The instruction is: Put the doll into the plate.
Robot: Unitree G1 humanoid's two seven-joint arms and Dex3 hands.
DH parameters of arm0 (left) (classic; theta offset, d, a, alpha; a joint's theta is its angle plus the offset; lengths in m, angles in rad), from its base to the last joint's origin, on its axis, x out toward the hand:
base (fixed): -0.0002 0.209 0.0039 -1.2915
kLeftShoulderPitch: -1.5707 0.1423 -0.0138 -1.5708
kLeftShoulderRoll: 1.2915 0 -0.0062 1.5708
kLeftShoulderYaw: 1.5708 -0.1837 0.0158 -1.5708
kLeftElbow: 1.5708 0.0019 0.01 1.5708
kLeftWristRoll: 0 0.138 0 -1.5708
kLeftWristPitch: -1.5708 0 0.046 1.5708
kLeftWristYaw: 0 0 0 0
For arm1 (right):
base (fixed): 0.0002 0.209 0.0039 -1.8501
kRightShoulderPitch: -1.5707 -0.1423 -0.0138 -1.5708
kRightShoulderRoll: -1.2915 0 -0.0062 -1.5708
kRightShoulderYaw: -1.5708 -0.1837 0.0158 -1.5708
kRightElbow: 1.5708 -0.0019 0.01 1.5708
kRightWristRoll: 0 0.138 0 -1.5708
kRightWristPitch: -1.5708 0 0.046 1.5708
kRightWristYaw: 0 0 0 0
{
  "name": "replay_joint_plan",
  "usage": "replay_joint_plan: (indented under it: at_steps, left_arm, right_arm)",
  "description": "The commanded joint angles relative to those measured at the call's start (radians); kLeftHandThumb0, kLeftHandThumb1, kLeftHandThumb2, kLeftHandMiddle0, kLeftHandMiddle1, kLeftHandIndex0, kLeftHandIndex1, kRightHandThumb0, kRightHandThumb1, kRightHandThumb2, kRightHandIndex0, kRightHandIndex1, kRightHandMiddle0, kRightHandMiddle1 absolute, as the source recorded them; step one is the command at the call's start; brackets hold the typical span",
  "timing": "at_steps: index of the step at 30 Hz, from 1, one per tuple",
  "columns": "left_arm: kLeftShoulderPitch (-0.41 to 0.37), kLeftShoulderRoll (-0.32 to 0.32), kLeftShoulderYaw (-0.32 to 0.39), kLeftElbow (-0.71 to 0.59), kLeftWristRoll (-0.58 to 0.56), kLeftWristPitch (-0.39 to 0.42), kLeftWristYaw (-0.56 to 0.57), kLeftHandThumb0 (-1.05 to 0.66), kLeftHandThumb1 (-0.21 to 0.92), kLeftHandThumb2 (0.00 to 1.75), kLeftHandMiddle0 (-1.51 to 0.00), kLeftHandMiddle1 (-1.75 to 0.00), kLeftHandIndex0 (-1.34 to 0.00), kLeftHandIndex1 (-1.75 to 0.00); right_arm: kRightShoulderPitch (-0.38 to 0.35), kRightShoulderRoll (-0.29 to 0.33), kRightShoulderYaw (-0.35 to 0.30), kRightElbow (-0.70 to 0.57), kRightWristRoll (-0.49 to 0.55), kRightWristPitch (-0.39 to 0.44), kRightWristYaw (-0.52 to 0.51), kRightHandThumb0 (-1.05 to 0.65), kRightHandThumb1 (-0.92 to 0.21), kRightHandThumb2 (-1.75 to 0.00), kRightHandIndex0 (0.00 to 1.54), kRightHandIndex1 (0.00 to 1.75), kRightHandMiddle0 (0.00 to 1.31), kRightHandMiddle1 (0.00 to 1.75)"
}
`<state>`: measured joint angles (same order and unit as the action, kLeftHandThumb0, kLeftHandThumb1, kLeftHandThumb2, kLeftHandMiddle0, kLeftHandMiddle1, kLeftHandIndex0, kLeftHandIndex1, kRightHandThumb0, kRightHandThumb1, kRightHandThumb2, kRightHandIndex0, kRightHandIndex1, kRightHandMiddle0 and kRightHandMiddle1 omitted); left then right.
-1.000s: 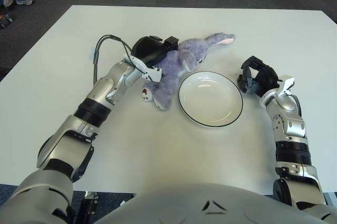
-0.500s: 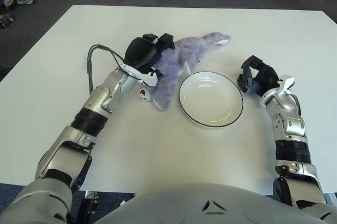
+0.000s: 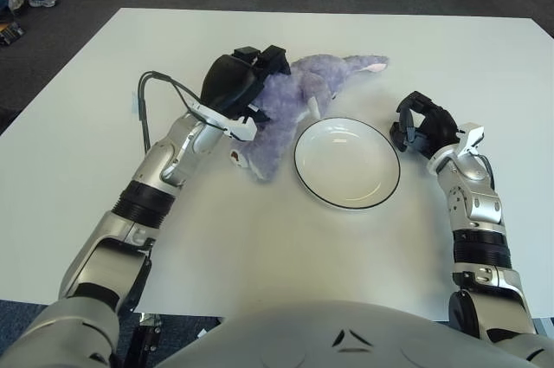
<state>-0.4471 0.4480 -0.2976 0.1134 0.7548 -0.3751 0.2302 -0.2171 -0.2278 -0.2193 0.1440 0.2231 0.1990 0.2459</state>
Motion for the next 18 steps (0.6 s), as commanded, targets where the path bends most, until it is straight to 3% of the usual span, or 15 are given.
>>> replay_joint_plan:
  at_steps: [1, 18]
  left_arm:
    - [0.008, -0.003, 0.024, -0.017, -0.013, -0.001, 0.003, 0.00, -0.03, 1.64, -0.88, -1.54, -0.71, -1.75]
    - [0.015, -0.025, 0.055, -0.018, -0.033, -0.033, 0.018, 0.00, -0.02, 1.62, -0.92, -1.49, -0.68, -1.75]
  right_arm:
    - [0.013, -0.007, 0.000, 0.013, 0.001, 0.024, -0.004, -0.44, -0.47, -1.13, 1.27, 1.75, 0.50, 1.75]
    - [0.010, -0.012, -0.001, 0.026, 0.003, 0.016, 0.013, -0.43, -0.48, -1.12, 1.27, 1.75, 0.49, 1.75]
